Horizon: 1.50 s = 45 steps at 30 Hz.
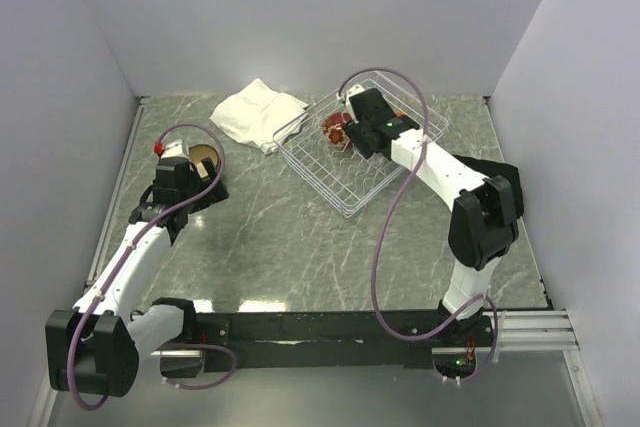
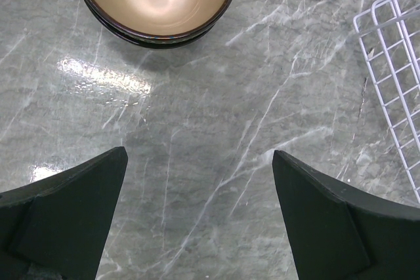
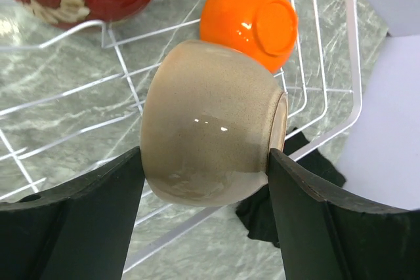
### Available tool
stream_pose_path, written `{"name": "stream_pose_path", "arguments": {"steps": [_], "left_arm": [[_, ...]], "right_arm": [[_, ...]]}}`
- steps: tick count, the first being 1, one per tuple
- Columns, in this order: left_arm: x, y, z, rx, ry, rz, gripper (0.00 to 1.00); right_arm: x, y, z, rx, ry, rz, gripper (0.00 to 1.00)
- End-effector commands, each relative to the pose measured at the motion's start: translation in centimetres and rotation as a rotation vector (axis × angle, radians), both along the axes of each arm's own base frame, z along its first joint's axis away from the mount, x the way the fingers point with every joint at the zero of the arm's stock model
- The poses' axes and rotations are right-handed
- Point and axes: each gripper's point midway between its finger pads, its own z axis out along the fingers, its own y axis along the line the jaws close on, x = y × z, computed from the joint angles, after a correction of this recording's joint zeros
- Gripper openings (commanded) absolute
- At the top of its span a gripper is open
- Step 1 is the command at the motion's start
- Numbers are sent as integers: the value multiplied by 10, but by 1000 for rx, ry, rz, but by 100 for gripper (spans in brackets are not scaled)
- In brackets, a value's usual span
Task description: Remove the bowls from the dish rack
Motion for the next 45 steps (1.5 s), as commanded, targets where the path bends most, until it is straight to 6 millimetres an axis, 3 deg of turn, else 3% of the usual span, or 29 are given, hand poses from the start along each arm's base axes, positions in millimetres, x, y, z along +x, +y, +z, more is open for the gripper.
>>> {"name": "stream_pose_path", "arguments": {"steps": [1,16,26,36,41,45], "left_arm": [[11,-6,22,-12,-74,-30,99],[11,-19,27,-70,-94,-74,100],[18,-50,52,-226,-143,-158,99],[27,-111,89,-419,-256,-326,99],[37,-137,117,-454,-360,-395,99],[42,-170,133,-478,-406,-484,99]], "right_arm": [[3,-1,55,173,-140,-51,30],[-17,23,92,529,-175,-50,25],[-34,53,102,781,-139,-14,24],[-57,70,138,952,-165,74,24],[-73,83,145,1069,-130,110,24],[-82,93,149,1150,-104,136,24]]}}
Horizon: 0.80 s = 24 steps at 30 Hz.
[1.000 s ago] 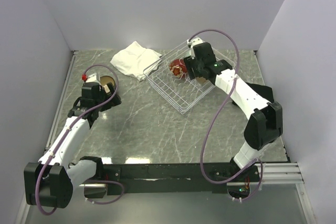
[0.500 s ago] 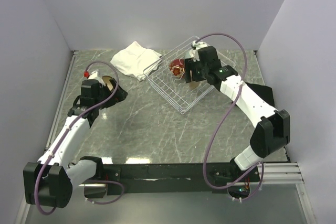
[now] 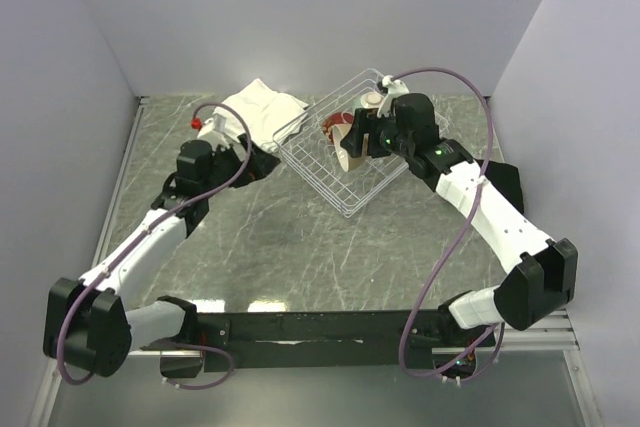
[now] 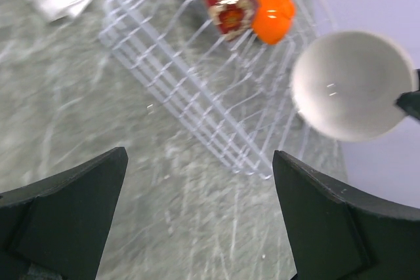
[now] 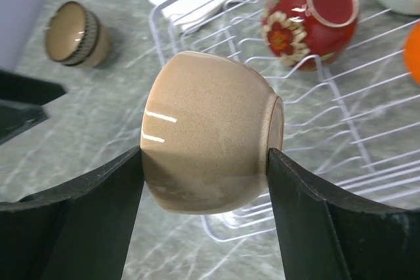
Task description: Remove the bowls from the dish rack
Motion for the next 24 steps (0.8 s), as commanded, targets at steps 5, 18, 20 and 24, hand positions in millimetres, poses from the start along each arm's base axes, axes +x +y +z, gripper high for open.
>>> {"name": "stream_pose_path", "arguments": {"steps": [5,18,20,24], "left_arm": [[18,-66,55,-103,-179,-167,99],[24,-114,23,-168,-66,-235,86],[24,-117,20,-180,-54,-239,84],[23,-123,14,-202,-34,-262,68]], "right_arm": [[-13,26,60,287,-106,79,25],[-46,44,61,475,-46,191,25],[-49,46,65,496,-56,205,25],[-53,48,65,535,-41,217,26]]}}
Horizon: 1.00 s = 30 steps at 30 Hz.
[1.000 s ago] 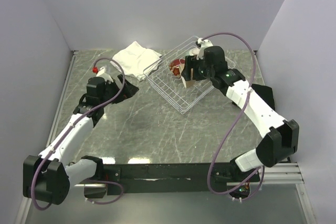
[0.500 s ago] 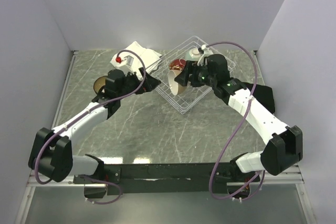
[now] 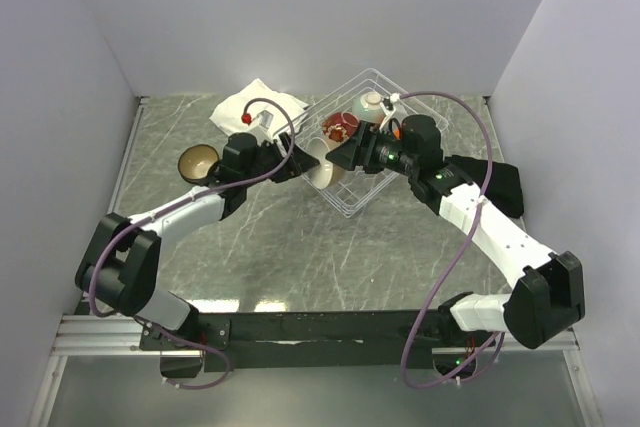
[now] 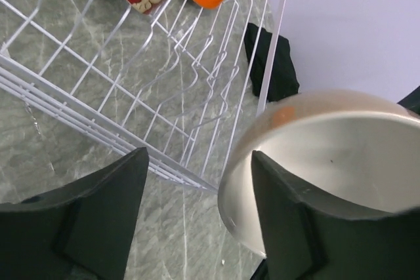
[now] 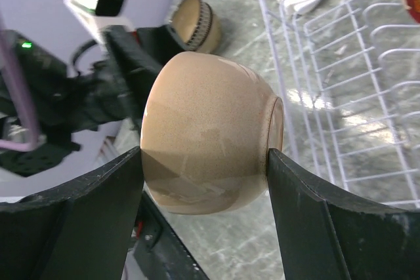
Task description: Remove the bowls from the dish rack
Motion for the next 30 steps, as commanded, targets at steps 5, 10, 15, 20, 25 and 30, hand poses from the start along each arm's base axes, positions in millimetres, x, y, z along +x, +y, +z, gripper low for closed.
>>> {"name": "stream_pose_path", "arguments": {"steps": [5,10,15,20,25,30], "left_arm": [[-3,-18,28,-127,-43,-65,45],[-8,-15,31,-136,-58,-58,15],[-7,-3,33,-69,-82,-13,1],[-3,22,28,41,-77,90,1],[-1,57,27,175,-64,199,1],[-9,106,15,300,4,304,1]], "right_arm": [[-7,7,63,179,-155,41,26],[-5,6,58,185,-146,29,28],[-4,5,49,164,-138,23,50],[-4,0,39,115,-138,10,83],[-4,-7,32,57,-140,-14,100],[1,-19,29,-31,-183,-52,100]]}}
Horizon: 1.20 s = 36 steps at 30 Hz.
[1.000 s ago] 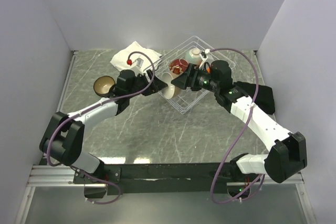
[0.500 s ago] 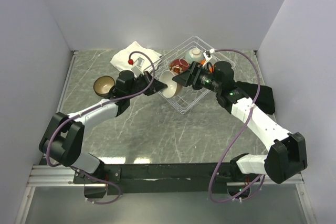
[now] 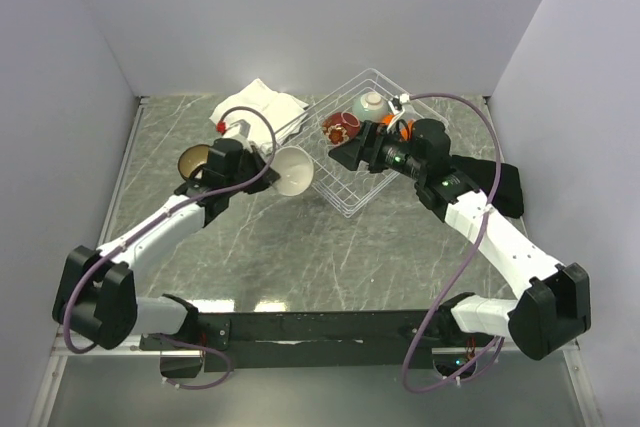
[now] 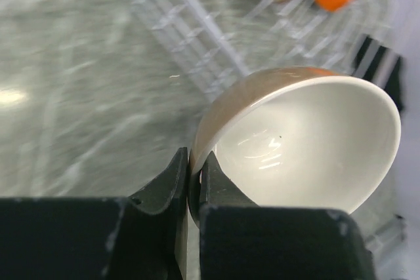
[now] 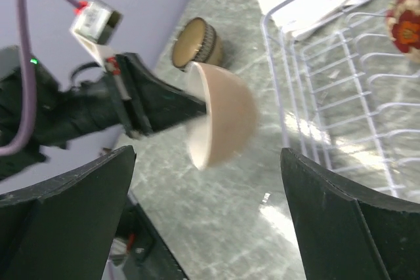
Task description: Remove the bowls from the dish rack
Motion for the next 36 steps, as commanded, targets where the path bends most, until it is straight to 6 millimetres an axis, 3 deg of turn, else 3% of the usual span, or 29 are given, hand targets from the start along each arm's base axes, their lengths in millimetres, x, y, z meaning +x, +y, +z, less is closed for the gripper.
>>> {"name": "stream_pose_path", "arguments": {"steps": [1,4,10,20,27,32,35,36], "left_arm": [[3,41,33,83,-64,99,1],[2,80,16,136,15,200,1],[-3,121,-32,196,204,285,1],[23,116,-71,192,336,308,1],[53,118,-78,219,349,341,1],[59,121,-93,252,398,358,4],[58,125,-93,269,405,371,10],[58,126,-92,275,403,372,16]], "right_arm": [[1,-13,10,-85,-78,-44,100],[2,-20,4,-133,-83,-68,100],[4,-28,-8,-189,-82,-92,100],[2,-30,-21,-213,-58,-90,100],[-3,-40,-27,-269,-57,-104,100],[-7,-46,-34,-302,-52,-114,100],[-8,-50,-37,-330,-50,-112,100],[-8,-50,-38,-342,-54,-107,100]]}}
